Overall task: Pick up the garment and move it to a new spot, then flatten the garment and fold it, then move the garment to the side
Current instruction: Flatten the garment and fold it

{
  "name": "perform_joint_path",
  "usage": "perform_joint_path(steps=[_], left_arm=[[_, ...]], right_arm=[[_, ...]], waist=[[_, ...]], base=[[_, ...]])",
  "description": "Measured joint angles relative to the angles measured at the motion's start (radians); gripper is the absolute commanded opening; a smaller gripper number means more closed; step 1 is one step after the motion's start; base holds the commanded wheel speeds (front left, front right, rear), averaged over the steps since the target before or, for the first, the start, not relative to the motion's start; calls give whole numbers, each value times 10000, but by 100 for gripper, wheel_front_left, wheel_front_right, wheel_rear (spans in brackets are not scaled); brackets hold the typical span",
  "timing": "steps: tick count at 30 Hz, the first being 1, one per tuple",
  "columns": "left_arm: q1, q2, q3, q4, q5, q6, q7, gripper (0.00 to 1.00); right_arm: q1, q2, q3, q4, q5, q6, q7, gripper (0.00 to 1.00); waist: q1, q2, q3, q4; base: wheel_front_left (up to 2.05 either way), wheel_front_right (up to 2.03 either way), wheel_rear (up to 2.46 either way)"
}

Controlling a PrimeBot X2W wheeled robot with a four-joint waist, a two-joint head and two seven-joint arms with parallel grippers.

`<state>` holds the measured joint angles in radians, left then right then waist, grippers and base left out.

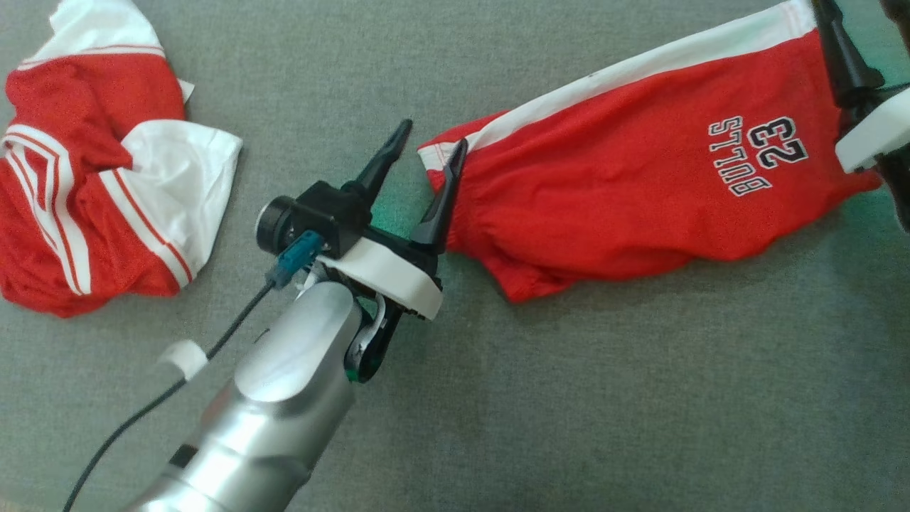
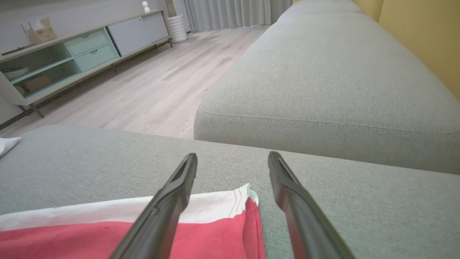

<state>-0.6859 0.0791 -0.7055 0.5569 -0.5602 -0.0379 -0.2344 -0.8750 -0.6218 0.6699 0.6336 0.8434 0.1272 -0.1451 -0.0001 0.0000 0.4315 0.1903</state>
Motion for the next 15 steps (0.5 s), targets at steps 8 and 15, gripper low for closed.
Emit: perform_joint_path(steps=[8, 15], left_arm=[[1725, -65, 1323, -2539, 1384, 1743, -198, 100], [3972, -228, 1862, -4913, 2631, 2462, -222, 100]], right_arm=[[797, -73, 10, 477, 529, 0, -673, 100], [1470, -2, -412, 1647, 876, 0, -746, 100]], waist=[[-1, 0, -690, 38], [-1, 1, -1037, 681]], base=[[0, 0, 0], [0, 0, 0]])
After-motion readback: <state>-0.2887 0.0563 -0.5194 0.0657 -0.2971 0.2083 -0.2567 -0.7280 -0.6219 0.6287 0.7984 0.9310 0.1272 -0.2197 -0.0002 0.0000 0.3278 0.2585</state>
